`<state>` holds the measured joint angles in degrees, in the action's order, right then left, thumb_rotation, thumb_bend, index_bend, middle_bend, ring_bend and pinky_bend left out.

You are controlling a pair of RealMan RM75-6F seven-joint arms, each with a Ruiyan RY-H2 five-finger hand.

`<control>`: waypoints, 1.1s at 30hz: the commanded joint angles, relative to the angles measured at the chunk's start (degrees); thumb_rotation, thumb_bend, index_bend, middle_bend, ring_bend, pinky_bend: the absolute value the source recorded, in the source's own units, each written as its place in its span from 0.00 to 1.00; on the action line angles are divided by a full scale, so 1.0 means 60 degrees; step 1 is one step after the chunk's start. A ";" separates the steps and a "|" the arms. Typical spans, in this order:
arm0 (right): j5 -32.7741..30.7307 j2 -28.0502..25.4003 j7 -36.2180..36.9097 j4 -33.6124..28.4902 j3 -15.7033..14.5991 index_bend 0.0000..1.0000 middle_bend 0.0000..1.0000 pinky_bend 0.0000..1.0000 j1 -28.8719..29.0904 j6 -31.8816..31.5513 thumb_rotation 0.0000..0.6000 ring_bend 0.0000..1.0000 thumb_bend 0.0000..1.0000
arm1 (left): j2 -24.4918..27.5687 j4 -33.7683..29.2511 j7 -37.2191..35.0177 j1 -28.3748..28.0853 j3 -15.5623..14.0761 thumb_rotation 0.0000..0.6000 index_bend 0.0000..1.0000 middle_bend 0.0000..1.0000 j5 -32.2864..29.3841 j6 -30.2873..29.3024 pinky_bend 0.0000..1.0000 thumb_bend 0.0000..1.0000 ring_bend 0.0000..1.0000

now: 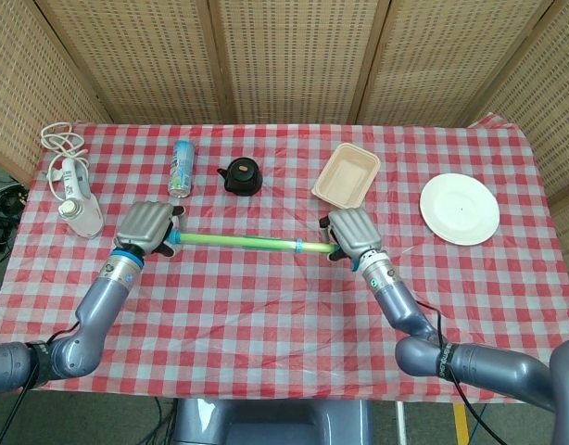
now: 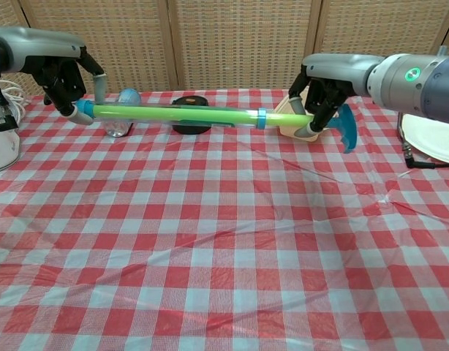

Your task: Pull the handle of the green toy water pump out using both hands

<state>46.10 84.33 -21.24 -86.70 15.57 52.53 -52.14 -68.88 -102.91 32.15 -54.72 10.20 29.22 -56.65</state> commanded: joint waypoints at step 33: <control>-0.0093 -0.0581 -0.0086 0.0397 -0.0249 0.81 1.00 0.54 -0.0527 -0.0332 1.00 1.00 0.48 | 0.0847 -0.0245 -0.1216 0.1322 -0.0830 1.00 0.64 0.83 0.1563 -0.0012 0.61 0.36 0.75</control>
<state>45.59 80.89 -21.70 -84.28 14.06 49.42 -54.09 -64.07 -104.13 25.06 -47.00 5.22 38.31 -56.68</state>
